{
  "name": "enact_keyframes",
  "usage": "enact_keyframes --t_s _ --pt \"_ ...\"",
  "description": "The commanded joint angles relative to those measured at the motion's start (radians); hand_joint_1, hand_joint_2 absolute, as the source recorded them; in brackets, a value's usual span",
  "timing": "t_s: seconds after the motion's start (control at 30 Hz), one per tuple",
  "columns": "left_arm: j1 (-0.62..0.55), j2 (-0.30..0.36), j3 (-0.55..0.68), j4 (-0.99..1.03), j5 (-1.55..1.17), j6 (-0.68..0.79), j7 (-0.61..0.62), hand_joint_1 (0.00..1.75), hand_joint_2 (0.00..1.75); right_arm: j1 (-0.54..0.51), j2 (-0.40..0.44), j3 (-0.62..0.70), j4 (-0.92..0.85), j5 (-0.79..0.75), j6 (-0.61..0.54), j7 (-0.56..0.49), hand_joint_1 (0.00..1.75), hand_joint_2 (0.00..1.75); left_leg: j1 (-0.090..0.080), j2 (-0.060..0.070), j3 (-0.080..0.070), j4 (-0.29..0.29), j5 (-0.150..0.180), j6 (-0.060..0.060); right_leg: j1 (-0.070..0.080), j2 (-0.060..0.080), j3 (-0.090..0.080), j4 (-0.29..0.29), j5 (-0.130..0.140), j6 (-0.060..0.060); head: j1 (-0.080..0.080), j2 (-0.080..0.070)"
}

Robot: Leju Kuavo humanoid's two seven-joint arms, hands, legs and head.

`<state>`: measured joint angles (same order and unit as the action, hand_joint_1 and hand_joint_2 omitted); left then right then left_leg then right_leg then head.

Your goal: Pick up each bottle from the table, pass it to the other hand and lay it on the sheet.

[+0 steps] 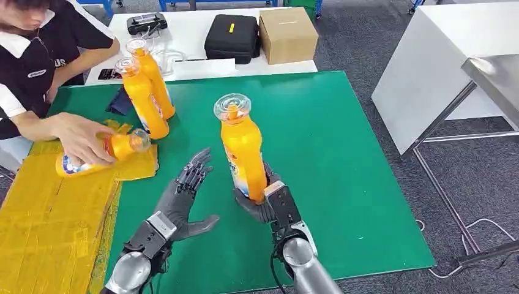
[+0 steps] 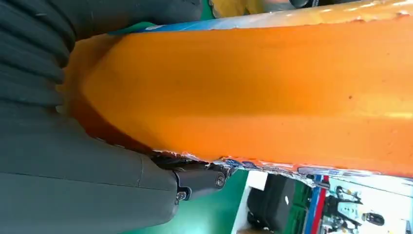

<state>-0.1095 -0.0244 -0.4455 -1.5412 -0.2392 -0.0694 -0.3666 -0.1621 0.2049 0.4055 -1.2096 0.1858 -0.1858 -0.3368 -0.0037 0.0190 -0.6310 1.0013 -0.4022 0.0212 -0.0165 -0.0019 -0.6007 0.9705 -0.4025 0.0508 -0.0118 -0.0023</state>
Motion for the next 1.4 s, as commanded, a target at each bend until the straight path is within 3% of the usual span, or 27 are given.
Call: enact_keyframes --t_s 0.03,0.33,0.6,0.97,1.0,1.03,1.4 --pt "-0.045 0.034 -0.039 0.069 0.004 -0.001 0.004 0.0 1.75 -0.05 -0.005 0.022 0.087 -0.006 0.003 -0.005 1.75 1.75 0.001 -0.001 0.004 0.0 -0.001 -0.001 0.001 0.0 0.004 -0.001 -0.001 -0.002 0.0 0.0" --pt "-0.082 0.029 -0.002 0.114 0.053 0.013 0.016 0.0 1.75 -0.035 -0.02 0.222 0.038 0.008 0.109 -0.084 1.75 1.75 0.001 -0.001 0.004 0.0 -0.002 -0.002 0.001 0.0 0.004 0.0 -0.001 -0.002 0.0 0.0" --pt "-0.119 0.01 0.038 0.182 0.083 0.028 0.028 0.0 1.75 -0.07 -0.039 0.361 0.089 0.117 0.081 -0.092 1.75 1.75 0.002 -0.001 0.006 0.0 -0.002 -0.002 0.002 0.0 0.005 -0.001 -0.001 -0.002 0.0 0.0" --pt "-0.142 -0.016 0.093 0.232 0.1 0.087 0.035 0.0 1.75 -0.086 -0.058 0.439 0.101 0.183 0.056 -0.082 1.75 1.75 0.001 -0.002 0.002 0.0 0.0 -0.001 0.001 -0.002 0.002 -0.001 -0.001 -0.002 0.0 0.0" --pt "-0.137 -0.021 0.099 0.225 0.104 0.1 0.031 1.64 1.75 -0.086 -0.057 0.438 0.105 0.182 0.053 -0.079 1.75 1.75 0.001 -0.003 0.004 0.0 -0.001 -0.002 0.001 -0.002 0.004 0.0 -0.002 -0.002 0.0 0.0" --pt "-0.135 -0.023 0.101 0.22 0.107 0.107 0.028 1.75 1.75 -0.086 -0.058 0.438 0.107 0.182 0.053 -0.078 1.75 1.75 0.001 -0.002 0.002 0.0 -0.001 -0.001 0.001 -0.002 0.002 -0.001 -0.001 -0.002 0.0 0.0" --pt "-0.131 -0.026 0.106 0.213 0.111 0.119 0.024 1.75 1.75 -0.085 -0.059 0.436 0.106 0.181 0.051 -0.077 1.75 1.75 0.001 -0.002 0.002 0.0 -0.001 -0.001 0.001 -0.002 0.002 -0.001 -0.001 -0.002 0.0 0.0"
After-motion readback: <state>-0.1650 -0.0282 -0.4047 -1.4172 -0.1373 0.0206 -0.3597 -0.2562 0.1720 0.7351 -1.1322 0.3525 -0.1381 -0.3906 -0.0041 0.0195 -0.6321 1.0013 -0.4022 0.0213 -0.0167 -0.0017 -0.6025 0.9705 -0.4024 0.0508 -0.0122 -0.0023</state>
